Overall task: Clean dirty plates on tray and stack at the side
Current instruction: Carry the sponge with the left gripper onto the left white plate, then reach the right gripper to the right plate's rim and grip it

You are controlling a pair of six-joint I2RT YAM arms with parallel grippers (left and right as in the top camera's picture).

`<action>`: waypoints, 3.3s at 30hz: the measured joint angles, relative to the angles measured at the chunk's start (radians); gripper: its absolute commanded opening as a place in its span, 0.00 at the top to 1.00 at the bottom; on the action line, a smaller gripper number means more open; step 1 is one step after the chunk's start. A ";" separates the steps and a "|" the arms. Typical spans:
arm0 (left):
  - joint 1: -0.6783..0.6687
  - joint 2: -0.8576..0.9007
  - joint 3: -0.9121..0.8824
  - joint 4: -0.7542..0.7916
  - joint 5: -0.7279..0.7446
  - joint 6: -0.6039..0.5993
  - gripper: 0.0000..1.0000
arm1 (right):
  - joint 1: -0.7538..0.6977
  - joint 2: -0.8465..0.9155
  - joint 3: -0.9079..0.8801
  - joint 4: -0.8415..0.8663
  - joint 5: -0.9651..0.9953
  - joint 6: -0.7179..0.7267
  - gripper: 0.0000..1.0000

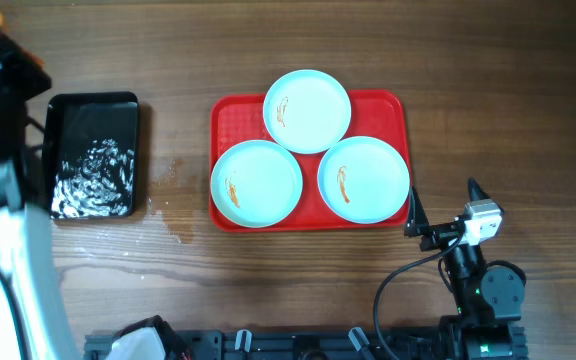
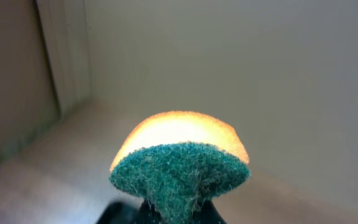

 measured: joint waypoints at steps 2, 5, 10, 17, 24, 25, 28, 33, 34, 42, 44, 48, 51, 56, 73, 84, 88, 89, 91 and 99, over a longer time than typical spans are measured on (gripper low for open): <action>0.000 -0.048 0.013 -0.050 0.034 -0.023 0.96 | 0.000 0.000 0.000 0.000 0.000 0.000 0.00; 0.000 -0.068 0.018 -0.213 0.102 -0.108 0.96 | 0.000 0.000 0.000 0.000 0.000 0.000 0.00; -0.040 0.029 -0.004 -0.481 0.218 -0.284 0.96 | 0.000 0.000 0.000 0.000 0.000 0.000 0.00; -0.257 0.183 -0.055 -0.517 0.377 -0.373 0.96 | 0.000 0.000 0.000 0.000 0.000 0.000 0.00; -0.505 0.337 -0.060 -0.428 0.416 -0.390 0.96 | 0.000 0.000 0.000 0.000 0.000 0.000 0.00; -0.538 0.360 -0.060 -0.428 0.412 -0.391 0.96 | 0.000 0.000 0.000 0.000 0.000 0.000 0.00; -0.609 0.420 -0.060 -0.428 0.394 -0.391 0.96 | 0.000 0.000 0.000 0.000 0.000 0.000 0.00; -0.708 0.542 -0.061 -0.427 0.347 -0.395 0.96 | 0.000 0.000 0.000 0.000 0.000 0.000 0.00; -0.724 0.566 -0.061 -0.428 0.333 -0.395 0.96 | 0.000 0.000 0.000 0.000 0.000 0.000 0.00; -0.769 0.649 -0.061 -0.436 0.229 -0.396 0.08 | 0.000 0.000 0.000 0.000 0.000 0.000 0.01; -0.769 0.649 -0.061 -0.439 0.219 -0.400 0.00 | 0.000 0.000 0.000 0.000 0.000 0.000 0.00; -0.769 0.649 -0.061 -0.439 0.212 -0.405 0.11 | 0.000 0.000 0.000 0.000 0.000 0.000 0.00; -0.769 0.649 -0.061 -0.439 0.211 -0.409 0.21 | 0.000 0.000 0.000 0.000 0.000 0.000 0.00; -0.765 0.622 -0.061 -0.440 0.206 -0.404 0.13 | 0.000 0.000 0.000 0.000 0.000 0.000 0.00; -0.764 0.496 -0.047 -0.537 0.206 -0.405 0.14 | 0.000 0.000 0.000 0.000 0.000 0.000 0.00; -0.763 0.497 -0.047 -0.537 0.196 -0.405 0.31 | -0.002 0.000 0.000 0.031 -0.439 0.691 0.00; -0.749 0.497 -0.047 -0.546 0.189 -0.405 0.32 | -0.002 0.006 0.000 0.244 -0.496 1.001 0.00; -0.744 0.497 -0.047 -0.555 0.187 -0.405 0.32 | -0.002 0.005 0.001 0.355 -0.504 1.054 0.00; -0.736 0.497 -0.047 -0.571 0.186 -0.405 0.31 | -0.002 0.004 0.024 0.437 -0.505 1.126 0.00; -0.731 0.497 -0.047 -0.588 0.179 -0.405 0.23 | -0.002 0.257 0.471 -0.109 -0.481 0.945 0.00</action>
